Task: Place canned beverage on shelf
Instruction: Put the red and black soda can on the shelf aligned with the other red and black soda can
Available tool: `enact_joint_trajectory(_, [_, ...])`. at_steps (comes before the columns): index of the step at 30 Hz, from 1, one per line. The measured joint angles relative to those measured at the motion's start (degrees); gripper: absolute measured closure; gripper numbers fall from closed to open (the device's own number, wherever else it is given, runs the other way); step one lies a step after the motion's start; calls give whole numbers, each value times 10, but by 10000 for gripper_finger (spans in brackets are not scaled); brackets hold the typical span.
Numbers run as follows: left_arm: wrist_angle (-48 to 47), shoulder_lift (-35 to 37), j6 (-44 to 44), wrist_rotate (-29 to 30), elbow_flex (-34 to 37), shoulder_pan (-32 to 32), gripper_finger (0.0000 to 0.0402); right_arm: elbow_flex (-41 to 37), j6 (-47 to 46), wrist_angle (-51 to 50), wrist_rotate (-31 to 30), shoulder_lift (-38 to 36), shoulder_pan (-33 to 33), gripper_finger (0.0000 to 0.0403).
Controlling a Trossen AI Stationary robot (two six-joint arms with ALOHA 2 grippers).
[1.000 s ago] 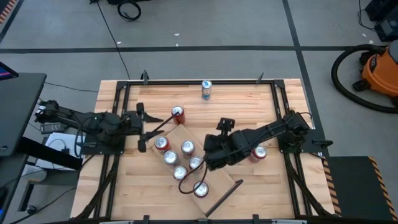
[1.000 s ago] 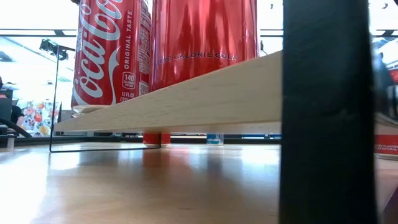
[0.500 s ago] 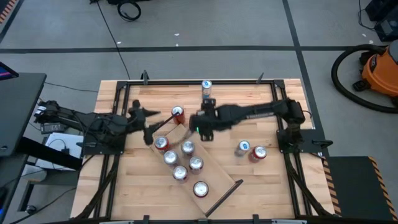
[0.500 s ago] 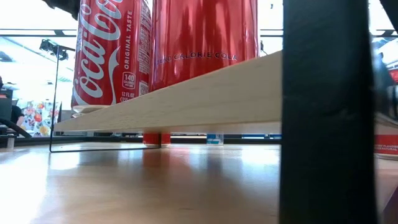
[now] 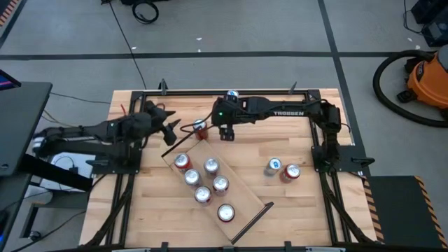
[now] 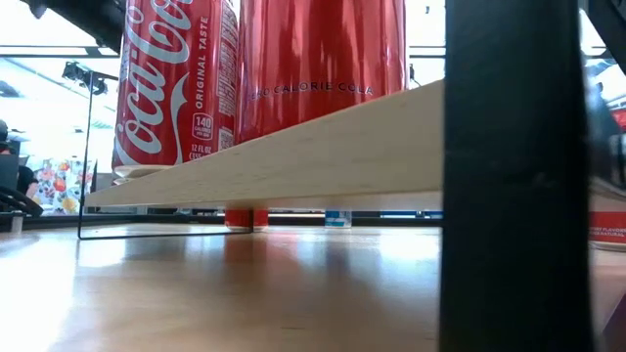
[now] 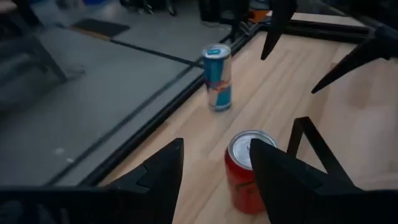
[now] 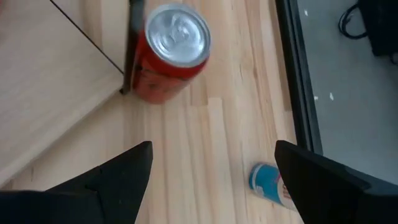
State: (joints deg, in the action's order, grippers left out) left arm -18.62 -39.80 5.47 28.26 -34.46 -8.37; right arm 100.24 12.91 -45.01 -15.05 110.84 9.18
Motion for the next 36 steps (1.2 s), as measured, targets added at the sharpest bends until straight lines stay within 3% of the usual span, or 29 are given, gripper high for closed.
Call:
enact_joint_trajectory(4, [3,-25,13,-132,0,-87,207,0,2,-14,2,0,-8,54])
enact_joint_trajectory(16, [-5,-156,59,-333,-17,-238,207,0,8,-54,-3,-6,0,54])
enact_joint_trajectory(24, [-49,-208,41,-361,-43,-265,207,0,3,-80,-3,-8,16,54])
enact_joint_trajectory(36, [-40,-309,27,-374,-43,-274,207,-15,-3,-72,2,-10,19,54])
